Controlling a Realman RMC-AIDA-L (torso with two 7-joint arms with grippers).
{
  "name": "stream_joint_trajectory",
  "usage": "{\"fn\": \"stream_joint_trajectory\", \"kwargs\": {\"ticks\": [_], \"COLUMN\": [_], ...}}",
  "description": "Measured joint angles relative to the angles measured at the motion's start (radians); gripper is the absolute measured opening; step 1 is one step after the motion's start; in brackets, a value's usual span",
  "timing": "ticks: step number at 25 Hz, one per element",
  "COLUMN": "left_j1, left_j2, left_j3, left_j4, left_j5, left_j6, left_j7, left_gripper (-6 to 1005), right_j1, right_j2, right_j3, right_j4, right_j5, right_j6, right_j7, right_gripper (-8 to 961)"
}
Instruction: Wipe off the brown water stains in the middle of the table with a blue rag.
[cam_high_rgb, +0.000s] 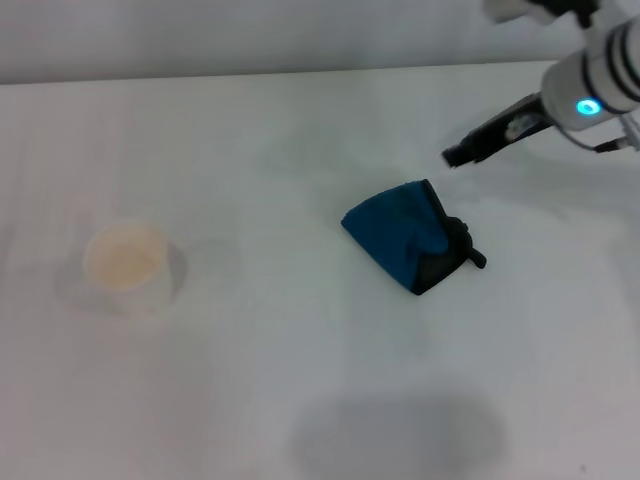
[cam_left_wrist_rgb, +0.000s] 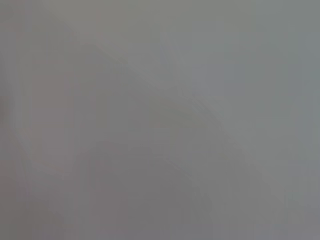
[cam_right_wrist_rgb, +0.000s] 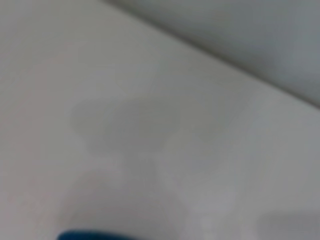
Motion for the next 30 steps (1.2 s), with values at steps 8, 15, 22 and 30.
{"fn": "stream_joint_trajectory", "kwargs": {"ticks": [8,15,22,30], "left_j1": [-0.018,-0.052,-0.068,-0.090], "left_j2": [0.001,0.000,-0.005,-0.004], "left_j3": [0.001,0.001,0.015,0.024], "left_j4": [0.005,0.001,-0.003,-0.004], "left_j5": [0.000,0.000,0.001,0.002], "left_j6": [0.042,0.098,0.135,0.244], "left_j7": [0.004,0.004,0.006,0.019], "left_gripper": [873,873,873,873], "right_j1": [-0.138,-0.249,-0.246,-0.243], "right_j2": [-0.002,-0.008,-0.018,-0.025], "right_j3": [0.142,0.369,0.639,0.744], "right_j4": [-0.008,0.114,0.301,0.415], "right_j5": [0.253,0.758,0.987,1.149], "right_j6": [-0.205,-0.312,-0.316,-0.338], "right_j7": [-0.187,-0.632,-0.987,-1.297], "right_gripper": [480,478,476,474]}}
